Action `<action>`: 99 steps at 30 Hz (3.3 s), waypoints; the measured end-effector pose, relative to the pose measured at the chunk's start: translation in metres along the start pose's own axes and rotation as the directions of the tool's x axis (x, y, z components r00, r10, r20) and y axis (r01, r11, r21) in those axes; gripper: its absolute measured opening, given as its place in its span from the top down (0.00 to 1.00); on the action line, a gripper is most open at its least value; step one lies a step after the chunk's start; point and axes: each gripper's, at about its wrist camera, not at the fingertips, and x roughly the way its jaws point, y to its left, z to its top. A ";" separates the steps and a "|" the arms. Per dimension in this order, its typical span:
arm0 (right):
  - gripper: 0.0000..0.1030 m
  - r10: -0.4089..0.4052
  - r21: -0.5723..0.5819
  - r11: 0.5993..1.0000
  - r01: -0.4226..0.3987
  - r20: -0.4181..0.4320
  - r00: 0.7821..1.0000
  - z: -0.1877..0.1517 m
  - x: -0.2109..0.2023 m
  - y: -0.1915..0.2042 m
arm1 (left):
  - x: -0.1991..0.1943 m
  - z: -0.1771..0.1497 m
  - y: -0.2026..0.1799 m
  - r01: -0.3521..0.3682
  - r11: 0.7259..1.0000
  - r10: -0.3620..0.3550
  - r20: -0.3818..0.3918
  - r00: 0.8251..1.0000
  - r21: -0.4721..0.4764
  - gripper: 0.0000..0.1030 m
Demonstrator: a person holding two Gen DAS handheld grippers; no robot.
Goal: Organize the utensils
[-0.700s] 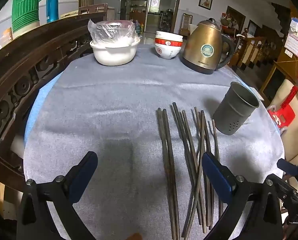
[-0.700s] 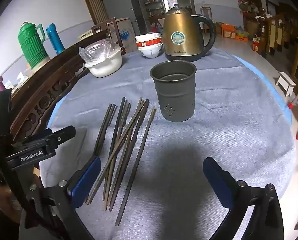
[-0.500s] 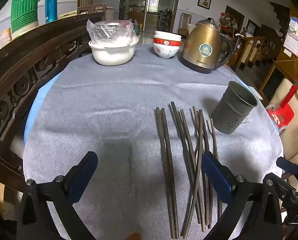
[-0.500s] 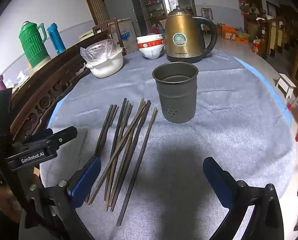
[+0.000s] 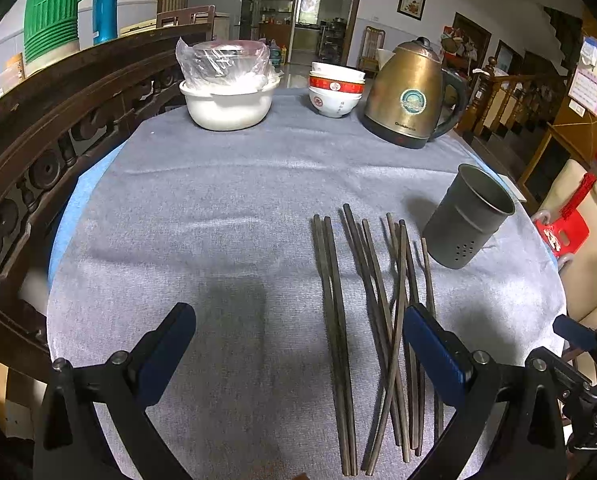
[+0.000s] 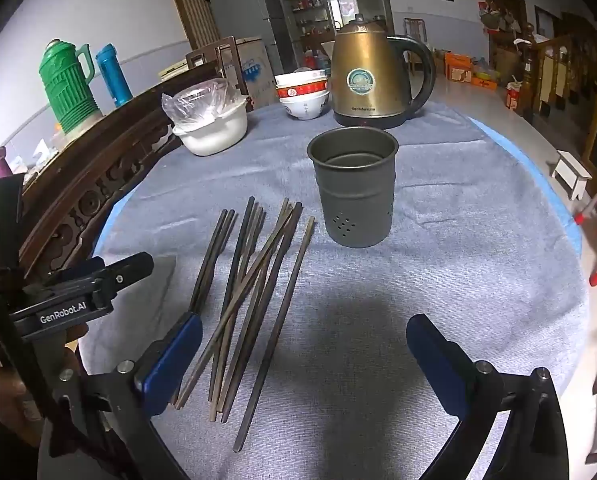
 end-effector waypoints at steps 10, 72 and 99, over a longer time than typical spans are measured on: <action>0.00 -0.004 -0.006 1.000 0.004 0.008 1.000 0.000 -0.002 0.001 | -0.002 -0.001 -0.002 0.006 1.000 -0.006 0.002 1.000 0.005 0.00; 0.00 -0.018 -0.006 1.000 0.018 -0.011 1.000 0.000 0.001 0.003 | -0.006 -0.003 -0.003 0.007 1.000 -0.007 -0.007 1.000 0.022 0.00; 0.00 -0.040 0.037 0.998 0.042 -0.074 0.996 0.000 0.020 -0.005 | 0.010 -0.004 0.022 -0.041 0.998 0.037 -0.088 0.995 -0.053 0.00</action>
